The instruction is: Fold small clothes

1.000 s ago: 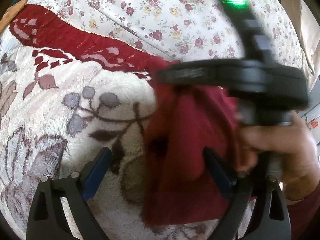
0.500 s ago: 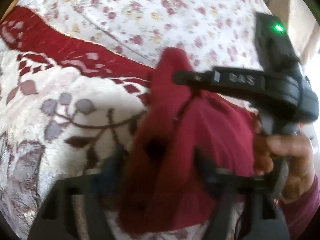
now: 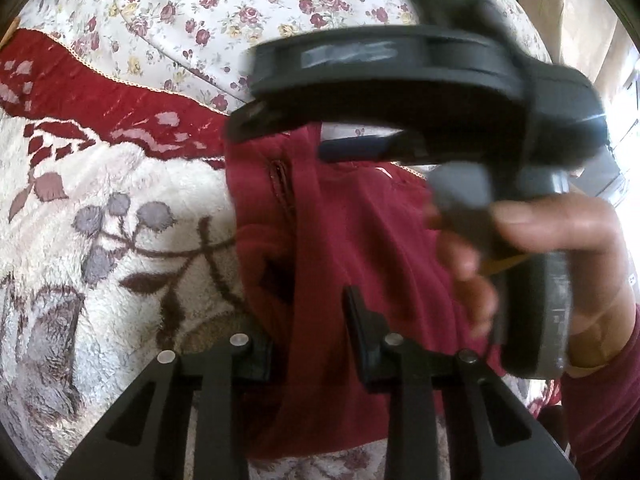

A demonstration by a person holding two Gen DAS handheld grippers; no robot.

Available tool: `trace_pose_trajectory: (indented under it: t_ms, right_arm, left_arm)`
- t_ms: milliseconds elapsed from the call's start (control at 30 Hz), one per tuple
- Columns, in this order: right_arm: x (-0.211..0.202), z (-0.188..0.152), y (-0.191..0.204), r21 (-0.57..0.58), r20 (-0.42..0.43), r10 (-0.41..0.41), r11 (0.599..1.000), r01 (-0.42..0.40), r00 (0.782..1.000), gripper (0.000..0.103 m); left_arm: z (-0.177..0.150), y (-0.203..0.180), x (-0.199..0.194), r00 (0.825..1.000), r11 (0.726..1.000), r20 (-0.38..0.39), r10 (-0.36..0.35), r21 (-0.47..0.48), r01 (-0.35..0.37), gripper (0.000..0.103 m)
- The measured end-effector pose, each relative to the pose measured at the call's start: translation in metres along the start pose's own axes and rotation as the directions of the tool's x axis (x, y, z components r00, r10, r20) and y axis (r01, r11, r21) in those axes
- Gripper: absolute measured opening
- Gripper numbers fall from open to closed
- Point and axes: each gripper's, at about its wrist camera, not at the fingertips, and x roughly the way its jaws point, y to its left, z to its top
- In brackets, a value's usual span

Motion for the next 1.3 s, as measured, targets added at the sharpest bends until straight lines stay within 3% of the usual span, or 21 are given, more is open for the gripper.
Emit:
trace_pose_trajectory:
  t_ms: [133, 200, 300, 333, 400, 500, 600, 633, 700, 767, 867, 1067, 1300]
  right_arm:
    - [0.034, 0.003, 0.011, -0.062, -0.114, -0.054, 0.997, 0.047, 0.992, 0.089]
    - [0.042, 0.0, 0.015, -0.125, -0.125, -0.126, 0.986, 0.11, 0.984, 0.088]
    - [0.035, -0.007, 0.01, -0.152, -0.076, -0.178, 0.975, 0.165, 0.981, 0.059]
    - [0.029, -0.009, 0.004, -0.134, -0.058, -0.152, 0.98, 0.143, 0.987, 0.048]
    - [0.019, -0.012, -0.009, -0.079, -0.035, -0.098, 0.992, 0.095, 0.995, 0.035]
    - [0.007, -0.019, -0.028, -0.004, 0.012, -0.017, 1.0, 0.017, 1.0, 0.027]
    - [0.003, -0.026, -0.039, 0.057, 0.049, 0.042, 0.997, -0.045, 0.998, 0.027]
    - [0.002, -0.026, -0.039, 0.066, 0.056, 0.05, 0.996, -0.053, 0.997, 0.027]
    - [-0.001, -0.03, -0.043, 0.078, 0.07, 0.062, 0.995, -0.068, 0.996, 0.027]
    - [-0.006, -0.033, -0.042, 0.078, 0.082, 0.066, 0.994, -0.072, 0.994, 0.026]
    - [-0.016, -0.035, -0.039, 0.082, 0.099, 0.076, 0.993, -0.084, 0.992, 0.024]
    - [-0.051, -0.04, -0.046, 0.079, 0.15, 0.09, 0.992, -0.102, 0.985, 0.022]
    - [-0.107, -0.052, -0.068, 0.097, 0.222, 0.093, 0.988, -0.117, 0.971, 0.021]
  left_arm:
    - [-0.007, -0.006, -0.005, 1.0, 1.0, 0.005, 0.017, 0.024, -0.017, 0.028]
    - [-0.008, -0.009, -0.003, 1.0, 0.999, 0.006, 0.028, 0.038, -0.029, 0.028]
    - [-0.009, -0.01, -0.002, 0.999, 0.998, 0.002, 0.044, 0.045, -0.044, 0.032]
    - [-0.009, -0.01, -0.001, 0.999, 0.998, 0.003, 0.053, 0.044, -0.053, 0.037]
    - [-0.009, -0.009, 0.002, 0.998, 0.997, -0.005, 0.069, 0.033, -0.069, 0.071]
    - [-0.013, -0.008, 0.002, 0.998, 0.998, 0.001, 0.061, 0.001, -0.061, 0.076]
    - [-0.017, -0.013, 0.008, 0.996, 0.996, -0.001, 0.087, 0.018, -0.087, 0.076]
    - [-0.017, -0.013, 0.01, 0.996, 0.995, -0.001, 0.094, 0.024, -0.094, 0.075]
    - [-0.017, -0.021, 0.011, 0.996, 0.995, -0.009, 0.091, 0.038, -0.091, 0.049]
    - [-0.018, -0.024, 0.012, 0.997, 0.996, -0.024, 0.077, 0.035, -0.077, 0.04]
    - [-0.018, -0.033, 0.009, 0.994, 0.992, -0.016, 0.112, 0.055, -0.111, 0.031]
    - [-0.017, -0.059, -0.002, 0.987, 0.981, 0.01, 0.159, 0.109, -0.159, 0.018]
    - [-0.01, -0.11, -0.022, 0.994, 0.984, 0.026, 0.109, 0.142, -0.111, 0.013]
